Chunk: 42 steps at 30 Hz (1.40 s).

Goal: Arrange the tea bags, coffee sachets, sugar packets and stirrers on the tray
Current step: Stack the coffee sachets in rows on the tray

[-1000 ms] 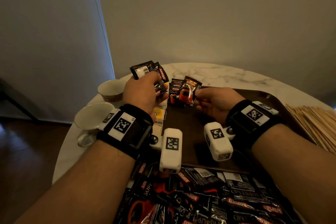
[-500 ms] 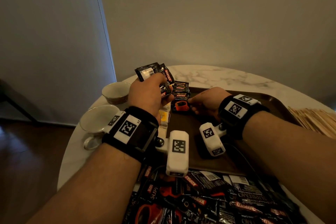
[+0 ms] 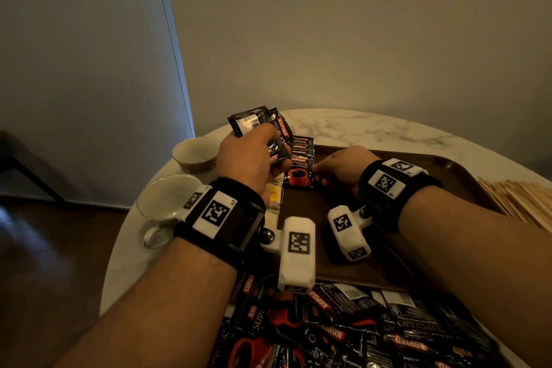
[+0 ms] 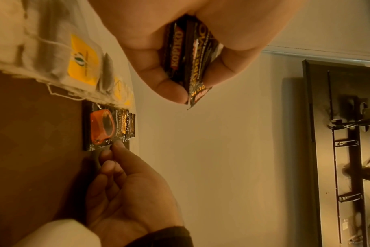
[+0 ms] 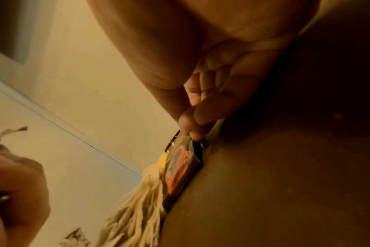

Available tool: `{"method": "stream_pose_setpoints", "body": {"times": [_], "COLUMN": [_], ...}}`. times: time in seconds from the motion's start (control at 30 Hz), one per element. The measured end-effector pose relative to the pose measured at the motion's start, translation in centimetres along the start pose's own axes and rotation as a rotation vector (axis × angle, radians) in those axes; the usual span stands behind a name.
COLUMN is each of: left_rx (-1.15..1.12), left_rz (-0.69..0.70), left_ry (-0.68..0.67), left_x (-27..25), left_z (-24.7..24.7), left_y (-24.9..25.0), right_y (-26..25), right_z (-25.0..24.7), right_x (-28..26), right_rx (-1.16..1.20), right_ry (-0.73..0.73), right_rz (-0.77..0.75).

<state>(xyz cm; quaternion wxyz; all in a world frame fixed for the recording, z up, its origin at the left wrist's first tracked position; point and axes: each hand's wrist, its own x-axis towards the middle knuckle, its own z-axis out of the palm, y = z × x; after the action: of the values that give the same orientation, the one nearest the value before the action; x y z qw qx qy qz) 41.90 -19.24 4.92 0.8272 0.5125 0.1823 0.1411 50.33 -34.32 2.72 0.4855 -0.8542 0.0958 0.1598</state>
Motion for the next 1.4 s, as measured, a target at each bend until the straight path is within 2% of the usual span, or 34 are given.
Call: {"method": "stream_pose_setpoints", "body": {"times": [0.1, 0.2, 0.37, 0.43, 0.5, 0.63, 0.77, 0.87, 1.03, 1.17, 1.27, 1.4], "left_rx": [0.003, 0.052, 0.157, 0.186, 0.206, 0.19, 0.209, 0.224, 0.122, 0.092, 0.177, 0.244], "left_rz": [-0.005, -0.006, 0.009, -0.008, -0.031, -0.125, -0.107, -0.098, -0.18, -0.17, -0.15, -0.127], "left_ry": [-0.007, -0.055, -0.201, -0.258, -0.309, -0.347, -0.325, -0.313, -0.279, -0.271, -0.301, -0.374], "left_x": [0.0, -0.2, -1.0, -1.4, -1.8, -2.4, -2.1, -2.0, -1.6, -1.6, -1.7, -1.8], "left_z": [0.0, 0.0, 0.2, 0.4, 0.6, 1.0, 1.1, 1.0, 0.8, 0.8, 1.0, 0.8], "left_y": [-0.1, -0.5, -1.1, -1.2, -1.3, -1.3, -1.5, -1.6, -1.0, -1.2, -1.7, -1.9], "right_y": [0.2, 0.5, 1.0, 1.6, 2.6, 4.2, 4.3, 4.4, 4.2, 4.2, 4.2, 4.5], "right_z": [-0.1, -0.5, -3.2, -4.3, -4.7, -4.3, -4.1, -4.1, -4.8, -4.7, -4.3, -4.3], "right_x": [-0.2, -1.0, -4.4, -5.8, -6.4, -6.2, -5.7, -5.2, -5.5, -5.9, -5.8, -5.5], "right_rx": [0.029, 0.185, 0.566, 0.554, 0.534, 0.629, 0.686, 0.733, 0.797, 0.876, 0.794, 0.743], "right_ry": [-0.012, -0.013, -0.244, -0.314, -0.315, -0.298, -0.282, -0.199, -0.058, -0.112, -0.155, -0.289], "right_rz": [-0.009, -0.045, -0.204, -0.304, -0.379, -0.394, -0.389, -0.365, -0.421, -0.431, -0.473, -0.575]}}
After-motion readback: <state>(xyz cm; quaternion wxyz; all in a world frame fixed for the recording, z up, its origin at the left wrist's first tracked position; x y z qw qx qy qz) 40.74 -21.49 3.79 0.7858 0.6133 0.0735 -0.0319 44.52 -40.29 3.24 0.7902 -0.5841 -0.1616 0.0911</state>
